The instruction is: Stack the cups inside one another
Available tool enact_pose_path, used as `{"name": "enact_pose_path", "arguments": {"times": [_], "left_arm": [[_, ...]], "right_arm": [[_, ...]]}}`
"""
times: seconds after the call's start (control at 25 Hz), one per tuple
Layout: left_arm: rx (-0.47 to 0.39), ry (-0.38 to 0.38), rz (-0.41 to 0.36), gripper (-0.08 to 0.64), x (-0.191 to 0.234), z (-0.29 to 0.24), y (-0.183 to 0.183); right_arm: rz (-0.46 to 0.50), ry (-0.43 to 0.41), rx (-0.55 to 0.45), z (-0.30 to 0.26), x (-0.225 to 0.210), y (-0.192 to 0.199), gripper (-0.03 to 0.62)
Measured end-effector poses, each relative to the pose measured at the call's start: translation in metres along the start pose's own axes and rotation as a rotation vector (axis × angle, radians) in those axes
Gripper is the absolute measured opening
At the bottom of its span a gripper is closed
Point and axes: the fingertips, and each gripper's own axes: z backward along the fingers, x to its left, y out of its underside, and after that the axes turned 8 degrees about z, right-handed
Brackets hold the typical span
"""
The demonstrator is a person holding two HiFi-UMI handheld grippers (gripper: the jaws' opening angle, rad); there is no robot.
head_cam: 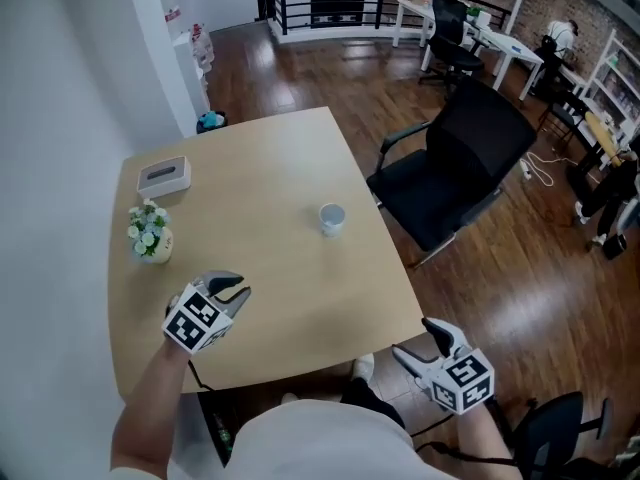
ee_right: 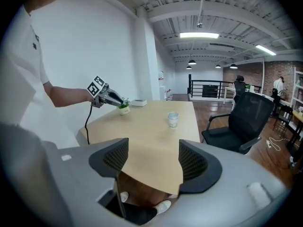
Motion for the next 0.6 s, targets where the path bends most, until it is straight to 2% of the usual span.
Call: {"name": "enact_pose_path", "arguments": {"times": [0.16, 0.32, 0.44, 0.6], "left_arm": [[-0.044, -0.013, 0.078, 0.084, -0.008, 0.052, 0.062], [-0.067, -0.030, 0.113, 0.084, -0.019, 0.091, 0.113], [-0.085, -0.043, 0.134, 0.084, -0.024, 0.109, 0.141], [-0.119, -0.044, 0.215, 0.087, -0.026, 0.117, 0.168]], "right_arm": [[0.033, -0.031, 0.020, -0.013, 0.058, -0.002, 0.328], [0.047, -0.037, 0.025, -0.020, 0.101, -0.004, 0.328], [0.068, -0.032, 0.033, -0.020, 0.125, -0.004, 0.328], [0.110, -0.024, 0.069, -0.017, 0.150, 0.000, 0.328]]}}
